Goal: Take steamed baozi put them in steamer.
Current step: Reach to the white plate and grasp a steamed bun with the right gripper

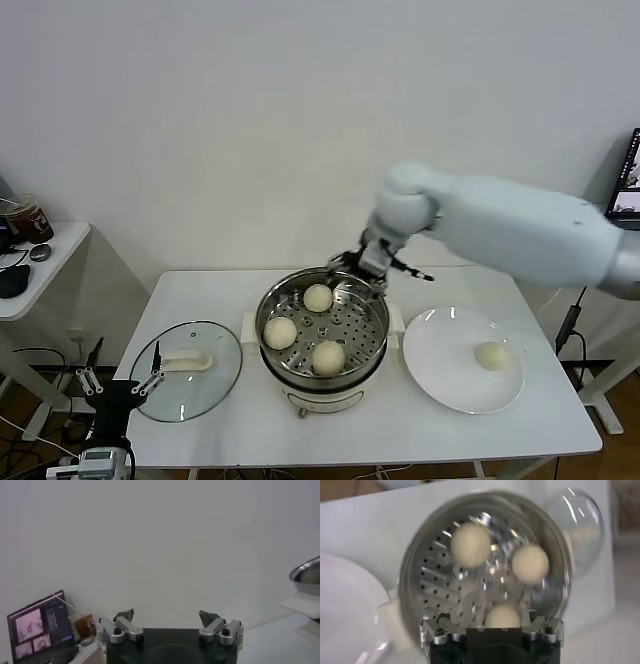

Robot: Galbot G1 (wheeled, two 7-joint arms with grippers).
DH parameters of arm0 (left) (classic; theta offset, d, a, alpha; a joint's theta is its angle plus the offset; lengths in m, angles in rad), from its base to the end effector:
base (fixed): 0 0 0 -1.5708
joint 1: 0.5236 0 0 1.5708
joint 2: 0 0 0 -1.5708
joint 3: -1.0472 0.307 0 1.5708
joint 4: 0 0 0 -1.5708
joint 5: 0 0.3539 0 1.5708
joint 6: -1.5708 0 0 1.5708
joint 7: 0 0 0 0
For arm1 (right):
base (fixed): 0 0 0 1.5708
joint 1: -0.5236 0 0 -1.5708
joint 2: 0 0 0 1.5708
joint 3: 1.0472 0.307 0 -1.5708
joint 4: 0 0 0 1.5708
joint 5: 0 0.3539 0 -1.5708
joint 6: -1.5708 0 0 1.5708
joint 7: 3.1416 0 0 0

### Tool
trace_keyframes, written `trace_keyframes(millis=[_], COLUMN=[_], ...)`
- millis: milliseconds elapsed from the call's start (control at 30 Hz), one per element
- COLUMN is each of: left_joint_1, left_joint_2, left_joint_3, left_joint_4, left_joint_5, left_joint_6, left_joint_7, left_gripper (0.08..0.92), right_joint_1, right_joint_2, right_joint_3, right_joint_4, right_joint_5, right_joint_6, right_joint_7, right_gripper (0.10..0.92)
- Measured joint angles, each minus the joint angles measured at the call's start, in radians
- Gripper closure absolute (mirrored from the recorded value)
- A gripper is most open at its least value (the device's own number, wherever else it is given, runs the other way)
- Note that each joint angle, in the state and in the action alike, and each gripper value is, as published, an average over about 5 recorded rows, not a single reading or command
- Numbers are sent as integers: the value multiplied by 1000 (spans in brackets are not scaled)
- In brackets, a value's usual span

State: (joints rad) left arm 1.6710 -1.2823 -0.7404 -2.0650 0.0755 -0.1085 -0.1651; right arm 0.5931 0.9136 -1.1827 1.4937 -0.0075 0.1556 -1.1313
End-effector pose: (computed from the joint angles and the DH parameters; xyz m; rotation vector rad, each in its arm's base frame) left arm 0.1802 0.1038 -0.2705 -0.2540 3.0150 0.6637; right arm 0.4804 0.0726 -0.0143 1.8353 -0.9101 2.1489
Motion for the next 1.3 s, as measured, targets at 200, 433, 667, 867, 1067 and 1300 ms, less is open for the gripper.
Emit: trace_keyframes(millis=[200,433,667,867,1067,1300], left_joint_1=[-12,-13,-9,1,13,15], left_joint_2=[5,7,5,-2,-4,-5], left_joint_3=[20,38,39,34,26,17], left_joint_4=[14,23,19,11,0,-4], left_joint_5=[5,8,12,14,15,15], left_joint_6=[0,0,3,3,3,3], left_joint_7=[1,2,4,4,4,4], left_gripper=[177,177,177,177,177,177], right_joint_1=[-29,-180,-410,-562,-653,-719], right_joint_2=[-173,-338,-417,-427,-398,-334], right_joint_3=[35,135,303,423,503,557], right_joint_4=[11,-6,-44,-99,-175,-269], right_joint_5=[26,-14,-88,-156,-215,-272], right_joint_6=[-183,-276,-296,-287,-270,-266], right_joint_7=[-34,-63,-74,-71,-55,-45], right_gripper=[203,203,203,203,203,208])
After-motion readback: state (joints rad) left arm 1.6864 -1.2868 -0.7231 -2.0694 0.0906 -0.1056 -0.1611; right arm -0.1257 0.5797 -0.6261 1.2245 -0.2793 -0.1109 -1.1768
